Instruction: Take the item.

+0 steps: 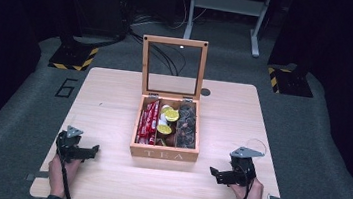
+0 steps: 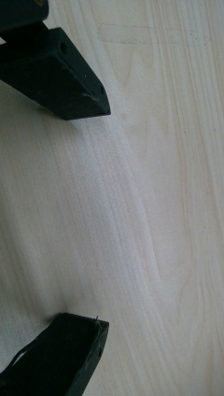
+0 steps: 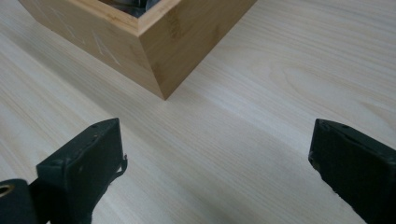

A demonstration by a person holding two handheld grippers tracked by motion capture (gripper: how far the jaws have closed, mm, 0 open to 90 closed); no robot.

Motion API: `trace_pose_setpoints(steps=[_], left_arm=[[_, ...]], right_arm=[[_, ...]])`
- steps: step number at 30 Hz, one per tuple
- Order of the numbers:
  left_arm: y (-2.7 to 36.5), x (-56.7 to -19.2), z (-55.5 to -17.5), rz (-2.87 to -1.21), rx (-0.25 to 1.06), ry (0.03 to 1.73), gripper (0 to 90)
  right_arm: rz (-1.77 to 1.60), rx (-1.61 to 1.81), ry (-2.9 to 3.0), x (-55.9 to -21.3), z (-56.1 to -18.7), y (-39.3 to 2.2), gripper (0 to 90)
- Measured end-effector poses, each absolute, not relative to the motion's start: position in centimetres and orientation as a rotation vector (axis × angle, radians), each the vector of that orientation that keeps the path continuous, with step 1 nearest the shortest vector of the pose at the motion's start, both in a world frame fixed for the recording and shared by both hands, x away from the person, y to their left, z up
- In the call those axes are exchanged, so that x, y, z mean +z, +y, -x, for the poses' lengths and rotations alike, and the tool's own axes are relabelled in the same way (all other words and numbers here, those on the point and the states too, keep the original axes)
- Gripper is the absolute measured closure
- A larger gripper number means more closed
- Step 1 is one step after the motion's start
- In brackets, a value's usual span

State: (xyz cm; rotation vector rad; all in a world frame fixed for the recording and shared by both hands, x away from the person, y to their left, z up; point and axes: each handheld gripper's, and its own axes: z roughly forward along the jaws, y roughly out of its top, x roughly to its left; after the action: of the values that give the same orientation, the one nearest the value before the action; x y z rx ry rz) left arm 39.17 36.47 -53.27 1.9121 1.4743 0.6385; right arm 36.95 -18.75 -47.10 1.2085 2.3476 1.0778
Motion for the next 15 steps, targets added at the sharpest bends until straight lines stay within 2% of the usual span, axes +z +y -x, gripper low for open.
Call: trace_pose_setpoints(steps=[15], left_arm=[[36.5,-53.3,-39.2,-1.911,0.639,1.474,0.4]], right_arm=[[-1.111,1.11,2.401,-44.4,-38.9,-16.7,2.6]])
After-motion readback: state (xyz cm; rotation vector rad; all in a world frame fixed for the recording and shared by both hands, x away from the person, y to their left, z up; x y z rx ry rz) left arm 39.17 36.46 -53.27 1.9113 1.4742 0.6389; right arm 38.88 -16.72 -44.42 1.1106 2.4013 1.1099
